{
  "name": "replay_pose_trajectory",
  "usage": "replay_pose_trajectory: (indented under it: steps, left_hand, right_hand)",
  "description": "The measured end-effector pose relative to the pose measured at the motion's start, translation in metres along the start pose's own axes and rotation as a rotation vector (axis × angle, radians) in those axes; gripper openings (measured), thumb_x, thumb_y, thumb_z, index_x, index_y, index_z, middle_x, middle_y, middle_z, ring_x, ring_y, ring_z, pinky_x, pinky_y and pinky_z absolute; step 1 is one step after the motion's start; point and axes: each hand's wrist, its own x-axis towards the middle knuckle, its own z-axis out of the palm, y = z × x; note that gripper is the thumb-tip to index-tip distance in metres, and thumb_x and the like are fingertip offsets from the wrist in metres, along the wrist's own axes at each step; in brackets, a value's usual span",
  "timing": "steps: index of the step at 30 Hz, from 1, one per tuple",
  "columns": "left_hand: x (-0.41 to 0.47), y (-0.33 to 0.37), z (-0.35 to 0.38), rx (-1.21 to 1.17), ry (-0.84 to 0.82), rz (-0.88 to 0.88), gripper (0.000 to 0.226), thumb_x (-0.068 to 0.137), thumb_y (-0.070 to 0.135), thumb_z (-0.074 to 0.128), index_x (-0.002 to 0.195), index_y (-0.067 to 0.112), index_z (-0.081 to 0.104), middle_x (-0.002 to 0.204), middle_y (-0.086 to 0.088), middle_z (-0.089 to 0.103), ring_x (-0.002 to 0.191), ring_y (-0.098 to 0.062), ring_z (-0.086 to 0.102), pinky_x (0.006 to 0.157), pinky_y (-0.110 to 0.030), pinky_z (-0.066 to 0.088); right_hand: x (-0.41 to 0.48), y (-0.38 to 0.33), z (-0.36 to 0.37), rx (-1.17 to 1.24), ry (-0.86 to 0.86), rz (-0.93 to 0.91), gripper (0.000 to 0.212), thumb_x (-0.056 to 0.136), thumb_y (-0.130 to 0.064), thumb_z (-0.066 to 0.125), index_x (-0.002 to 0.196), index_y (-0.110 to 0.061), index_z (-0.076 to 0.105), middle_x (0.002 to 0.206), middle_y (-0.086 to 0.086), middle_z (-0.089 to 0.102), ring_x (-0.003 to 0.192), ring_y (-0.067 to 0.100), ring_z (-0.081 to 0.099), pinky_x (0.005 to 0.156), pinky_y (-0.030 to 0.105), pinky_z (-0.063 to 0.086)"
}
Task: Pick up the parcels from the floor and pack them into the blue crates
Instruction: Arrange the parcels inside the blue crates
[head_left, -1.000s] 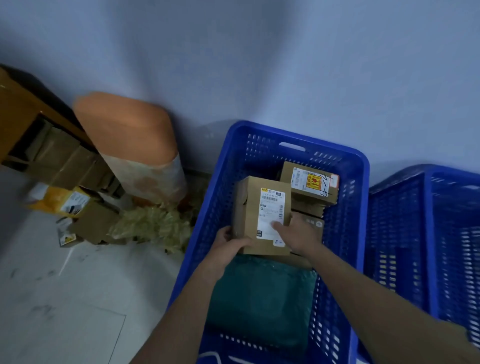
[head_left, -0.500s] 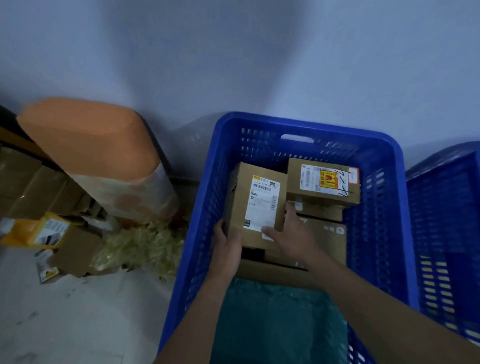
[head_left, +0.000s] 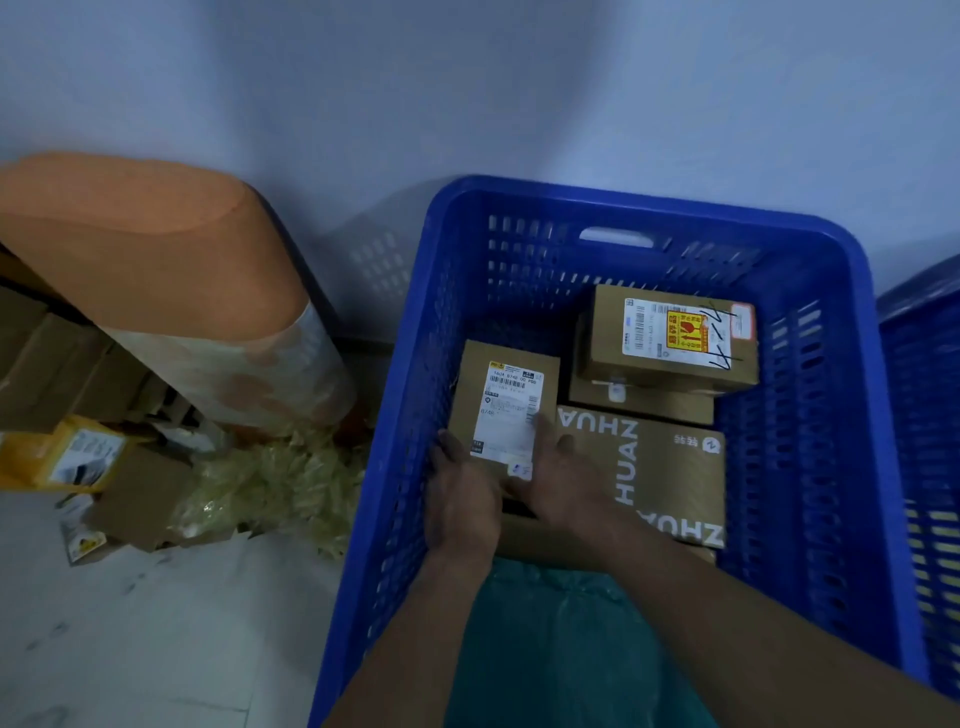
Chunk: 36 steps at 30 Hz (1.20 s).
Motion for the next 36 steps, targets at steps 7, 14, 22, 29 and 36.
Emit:
replay_pose_trajectory:
  steps: [7, 14, 22, 29, 36]
  left_hand:
    - [0.008, 0.010, 0.008, 0.402, -0.169, 0.068, 0.037, 0.102, 0.004, 0.041, 0.138, -0.001, 0.047, 0.138, -0.020, 0.037, 0.121, -0.030, 0.048, 0.099, -0.035, 0.048]
    - [0.006, -0.003, 0.020, 0.281, -0.163, 0.155, 0.038, 0.100, 0.004, 0.044, 0.137, 0.000, 0.045, 0.138, -0.014, 0.036, 0.120, -0.026, 0.047, 0.095, -0.032, 0.047]
    - [-0.031, -0.011, -0.023, 0.154, -0.200, 0.305, 0.053, 0.105, 0.032, 0.037, 0.153, 0.011, 0.027, 0.145, -0.013, 0.041, 0.126, -0.028, 0.045, 0.102, -0.038, 0.044]
    - [-0.124, 0.016, -0.100, 0.141, -0.259, 0.317, 0.060, 0.102, 0.041, 0.043, 0.152, 0.012, 0.027, 0.146, -0.013, 0.040, 0.129, -0.029, 0.043, 0.103, -0.039, 0.043]
    - [-0.224, 0.043, -0.183, 0.201, -0.154, 0.325, 0.067, 0.099, 0.050, 0.048, 0.149, 0.009, 0.030, 0.145, -0.015, 0.040, 0.129, -0.032, 0.042, 0.101, -0.046, 0.045]
  right_hand:
    - [0.012, -0.001, 0.007, -0.176, -0.154, -0.009, 0.079, 0.094, -0.044, 0.058, 0.152, -0.009, 0.017, 0.129, 0.014, 0.055, 0.110, 0.028, 0.059, 0.075, 0.030, 0.038]
    - [0.008, 0.006, 0.011, -0.106, -0.163, -0.022, 0.072, 0.094, -0.047, 0.057, 0.148, -0.012, 0.025, 0.135, 0.013, 0.051, 0.113, 0.028, 0.056, 0.086, 0.032, 0.044]
    - [-0.058, 0.010, -0.033, -0.060, -0.165, 0.001, 0.054, 0.099, -0.041, 0.047, 0.141, -0.010, 0.033, 0.132, 0.016, 0.051, 0.114, 0.031, 0.054, 0.083, 0.033, 0.041]
    - [-0.153, 0.024, -0.109, -0.090, -0.239, 0.109, 0.064, 0.096, -0.042, 0.047, 0.144, -0.003, 0.032, 0.131, 0.014, 0.054, 0.112, 0.031, 0.057, 0.093, 0.038, 0.049]
    - [-0.252, 0.035, -0.198, -0.188, -0.203, -0.003, 0.039, 0.093, -0.036, 0.046, 0.120, -0.007, 0.049, 0.119, 0.015, 0.057, 0.107, 0.033, 0.059, 0.083, 0.036, 0.047]
